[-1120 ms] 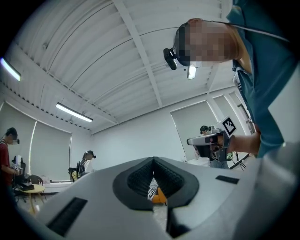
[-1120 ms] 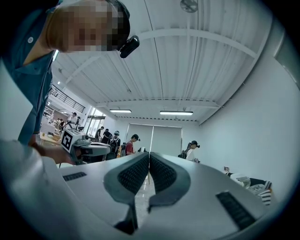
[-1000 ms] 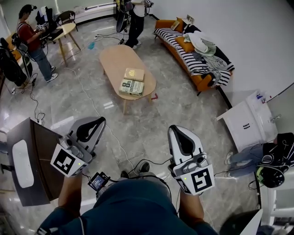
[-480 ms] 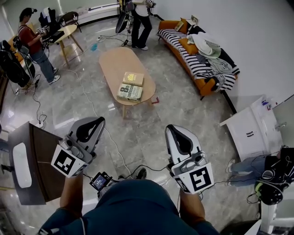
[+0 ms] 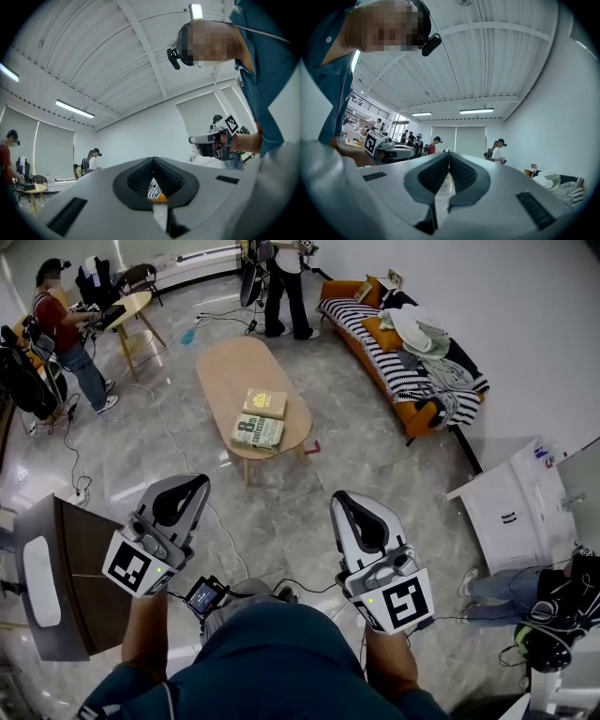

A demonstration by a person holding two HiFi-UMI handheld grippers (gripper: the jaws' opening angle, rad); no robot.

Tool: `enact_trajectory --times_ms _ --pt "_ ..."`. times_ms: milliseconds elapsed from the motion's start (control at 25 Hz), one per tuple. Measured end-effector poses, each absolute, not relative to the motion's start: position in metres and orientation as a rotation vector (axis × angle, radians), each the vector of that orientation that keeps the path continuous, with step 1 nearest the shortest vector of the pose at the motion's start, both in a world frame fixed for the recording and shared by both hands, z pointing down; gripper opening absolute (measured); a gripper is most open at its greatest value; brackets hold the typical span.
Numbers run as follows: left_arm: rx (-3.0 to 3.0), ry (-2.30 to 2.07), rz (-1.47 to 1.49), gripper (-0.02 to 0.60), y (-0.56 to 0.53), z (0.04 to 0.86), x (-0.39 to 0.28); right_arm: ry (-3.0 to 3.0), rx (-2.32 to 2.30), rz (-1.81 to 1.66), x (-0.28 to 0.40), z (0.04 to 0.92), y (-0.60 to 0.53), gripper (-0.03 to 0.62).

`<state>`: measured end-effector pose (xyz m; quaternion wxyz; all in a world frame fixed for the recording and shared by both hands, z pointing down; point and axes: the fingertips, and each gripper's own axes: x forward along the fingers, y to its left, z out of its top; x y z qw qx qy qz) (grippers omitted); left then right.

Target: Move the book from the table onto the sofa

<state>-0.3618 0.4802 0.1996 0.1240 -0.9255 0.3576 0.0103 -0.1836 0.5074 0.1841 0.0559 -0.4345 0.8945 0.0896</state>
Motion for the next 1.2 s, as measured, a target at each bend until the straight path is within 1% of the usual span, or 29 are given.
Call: enact_trajectory --times_ms 240,480,840,1200 --pt "-2.705 1.047 0.025 0.005 0.462 0.201 -0.368 2.722 -1.327 0.236 -0.188 0.191 0.488 0.015" --pt "-2.744 1.065 0.021 0.005 0.426 0.210 -0.394 2.736 -1.352 0.219 -0.211 0.193 0.455 0.015" --pt "-2.780 0.975 0.035 0.005 0.364 0.206 -0.430 2.703 -1.448 0.209 -0.252 0.192 0.400 0.015" --pt "-2.801 0.964 0.038 0.005 0.320 0.209 -0.448 2.710 -1.491 0.191 -0.266 0.196 0.361 0.015"
